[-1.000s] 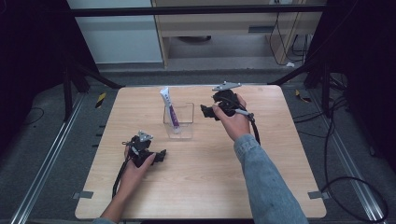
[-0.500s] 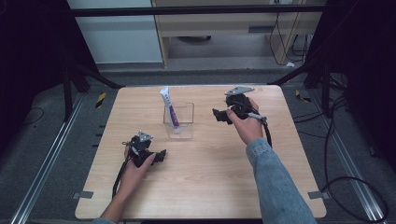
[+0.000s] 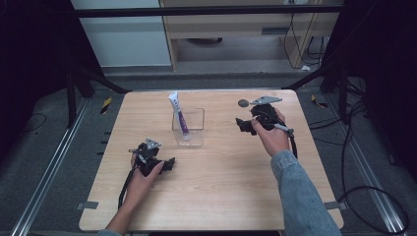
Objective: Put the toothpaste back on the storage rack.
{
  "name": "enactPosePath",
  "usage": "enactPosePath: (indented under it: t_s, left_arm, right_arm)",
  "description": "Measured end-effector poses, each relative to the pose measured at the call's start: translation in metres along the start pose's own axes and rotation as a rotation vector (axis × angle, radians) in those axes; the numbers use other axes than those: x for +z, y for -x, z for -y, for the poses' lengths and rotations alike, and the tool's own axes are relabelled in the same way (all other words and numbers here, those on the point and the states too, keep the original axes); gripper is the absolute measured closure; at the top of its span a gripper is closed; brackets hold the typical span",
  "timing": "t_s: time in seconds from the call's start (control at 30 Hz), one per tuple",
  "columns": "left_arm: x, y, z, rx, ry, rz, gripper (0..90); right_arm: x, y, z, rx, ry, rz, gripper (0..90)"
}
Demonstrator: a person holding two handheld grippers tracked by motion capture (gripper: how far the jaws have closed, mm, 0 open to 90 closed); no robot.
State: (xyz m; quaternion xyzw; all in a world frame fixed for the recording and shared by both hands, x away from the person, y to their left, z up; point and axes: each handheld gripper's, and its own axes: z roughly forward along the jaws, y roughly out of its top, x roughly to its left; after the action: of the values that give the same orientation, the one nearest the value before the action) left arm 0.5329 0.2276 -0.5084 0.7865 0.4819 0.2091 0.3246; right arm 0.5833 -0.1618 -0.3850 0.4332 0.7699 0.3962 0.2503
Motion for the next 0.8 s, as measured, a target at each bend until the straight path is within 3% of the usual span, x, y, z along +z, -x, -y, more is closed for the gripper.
enactPosePath:
  t_s: [0.8]
  left_arm:
    - [0.000,0.000,0.000,0.000,-0.002,-0.003,0.0]
  right_arm:
    - [-0.016,0.026,0.062,0.047,-0.038,0.033,15.0]
